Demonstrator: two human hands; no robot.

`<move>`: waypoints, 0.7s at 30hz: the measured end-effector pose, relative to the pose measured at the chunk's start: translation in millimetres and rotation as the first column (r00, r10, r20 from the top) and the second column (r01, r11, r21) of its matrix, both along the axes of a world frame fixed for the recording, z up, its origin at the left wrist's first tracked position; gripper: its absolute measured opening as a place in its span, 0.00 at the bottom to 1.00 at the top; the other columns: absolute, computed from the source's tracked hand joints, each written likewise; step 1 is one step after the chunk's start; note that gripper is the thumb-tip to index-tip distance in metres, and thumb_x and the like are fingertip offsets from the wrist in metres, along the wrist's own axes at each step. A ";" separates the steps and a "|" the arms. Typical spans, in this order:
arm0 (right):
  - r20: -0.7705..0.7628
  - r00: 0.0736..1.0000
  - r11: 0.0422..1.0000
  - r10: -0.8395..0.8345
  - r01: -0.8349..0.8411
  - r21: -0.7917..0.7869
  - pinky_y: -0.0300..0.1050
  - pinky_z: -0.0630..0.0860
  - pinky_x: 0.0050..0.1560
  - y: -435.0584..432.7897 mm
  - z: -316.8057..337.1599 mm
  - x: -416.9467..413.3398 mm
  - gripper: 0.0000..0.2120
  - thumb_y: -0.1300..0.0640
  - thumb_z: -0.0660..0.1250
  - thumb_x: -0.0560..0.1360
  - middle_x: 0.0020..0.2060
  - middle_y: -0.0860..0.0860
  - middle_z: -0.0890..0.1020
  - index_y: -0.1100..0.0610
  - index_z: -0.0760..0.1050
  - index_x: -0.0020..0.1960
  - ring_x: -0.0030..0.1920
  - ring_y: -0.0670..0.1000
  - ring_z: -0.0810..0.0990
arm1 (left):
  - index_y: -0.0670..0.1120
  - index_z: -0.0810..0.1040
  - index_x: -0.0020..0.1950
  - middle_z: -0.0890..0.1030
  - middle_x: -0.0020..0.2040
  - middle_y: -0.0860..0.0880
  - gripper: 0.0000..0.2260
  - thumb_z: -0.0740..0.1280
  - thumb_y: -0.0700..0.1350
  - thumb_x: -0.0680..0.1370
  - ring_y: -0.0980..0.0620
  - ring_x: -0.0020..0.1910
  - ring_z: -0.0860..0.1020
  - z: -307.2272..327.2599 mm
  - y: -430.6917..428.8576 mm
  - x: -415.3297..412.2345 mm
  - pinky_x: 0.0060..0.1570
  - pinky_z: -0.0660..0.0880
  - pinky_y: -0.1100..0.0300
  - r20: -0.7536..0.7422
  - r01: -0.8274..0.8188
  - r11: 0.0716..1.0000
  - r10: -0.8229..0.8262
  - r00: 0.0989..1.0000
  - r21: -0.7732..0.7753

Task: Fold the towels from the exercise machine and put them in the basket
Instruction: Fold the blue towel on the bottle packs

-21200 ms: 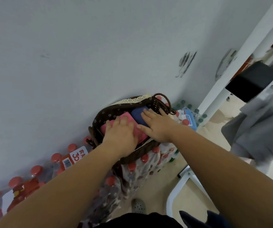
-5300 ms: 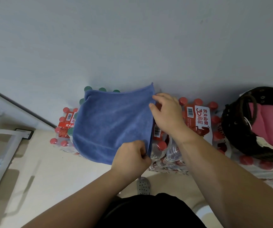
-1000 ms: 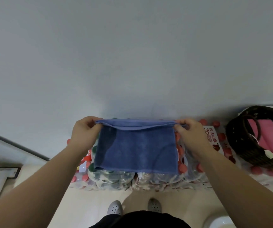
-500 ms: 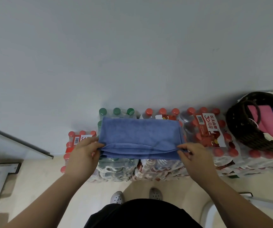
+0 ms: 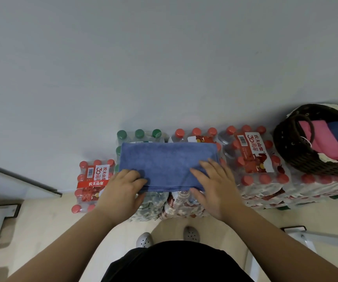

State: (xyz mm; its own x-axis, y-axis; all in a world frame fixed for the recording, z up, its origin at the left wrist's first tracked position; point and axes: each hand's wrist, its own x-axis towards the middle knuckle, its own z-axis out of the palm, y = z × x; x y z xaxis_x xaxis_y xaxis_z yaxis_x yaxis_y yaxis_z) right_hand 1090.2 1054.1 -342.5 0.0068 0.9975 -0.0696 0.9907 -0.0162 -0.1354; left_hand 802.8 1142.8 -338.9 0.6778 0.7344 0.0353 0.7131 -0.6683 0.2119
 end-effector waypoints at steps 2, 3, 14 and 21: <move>-0.010 0.999 0.998 0.032 -0.033 -0.059 0.60 0.59 0.74 4.2 -6.7 -4.2 0.30 0.34 0.50 0.77 0.74 0.51 0.69 0.46 0.71 0.72 0.76 0.56 0.63 | 0.50 0.85 0.50 0.80 0.44 0.52 0.10 0.68 0.52 0.74 0.48 0.42 0.78 -3.3 -2.0 6.2 0.42 0.79 0.50 -0.021 0.031 0.999 -0.032 0.999 -0.014; -0.007 0.999 0.997 0.037 -0.037 -0.071 0.59 0.61 0.73 2.4 -9.3 -4.3 0.30 0.34 0.51 0.78 0.74 0.51 0.70 0.47 0.72 0.71 0.76 0.56 0.64 | 0.50 0.85 0.47 0.79 0.42 0.52 0.12 0.64 0.54 0.76 0.49 0.40 0.77 -3.4 -2.6 6.8 0.40 0.79 0.51 -0.023 0.037 0.999 -0.037 0.999 -0.023; -0.068 0.983 0.984 -0.171 0.168 -0.051 0.61 0.54 0.77 67.1 12.3 -26.5 0.30 0.36 0.48 0.81 0.78 0.57 0.60 0.50 0.60 0.78 0.77 0.62 0.57 | 0.46 0.57 0.80 0.59 0.80 0.44 0.29 0.53 0.58 0.82 0.42 0.79 0.56 5.6 34.4 48.6 0.76 0.54 0.41 -0.125 -0.225 0.973 0.217 0.968 -0.053; 0.071 0.981 0.968 -0.183 0.192 -0.161 0.69 0.38 0.75 75.9 -25.1 -19.2 0.41 0.26 0.41 0.76 0.81 0.56 0.43 0.47 0.40 0.81 0.79 0.64 0.39 | 0.47 0.35 0.80 0.34 0.80 0.46 0.44 0.39 0.74 0.74 0.44 0.78 0.33 -23.7 35.2 56.3 0.75 0.35 0.40 -0.289 -0.264 0.958 0.222 0.931 -0.115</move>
State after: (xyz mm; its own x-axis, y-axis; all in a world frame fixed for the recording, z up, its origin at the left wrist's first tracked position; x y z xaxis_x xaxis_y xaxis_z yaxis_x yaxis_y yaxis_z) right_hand 1071.0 1130.0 -367.6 0.2013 0.9525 -0.2285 0.9736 -0.2202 -0.0600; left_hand 859.1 1178.0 -362.6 0.4458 0.8605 -0.2467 0.8939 -0.4425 0.0718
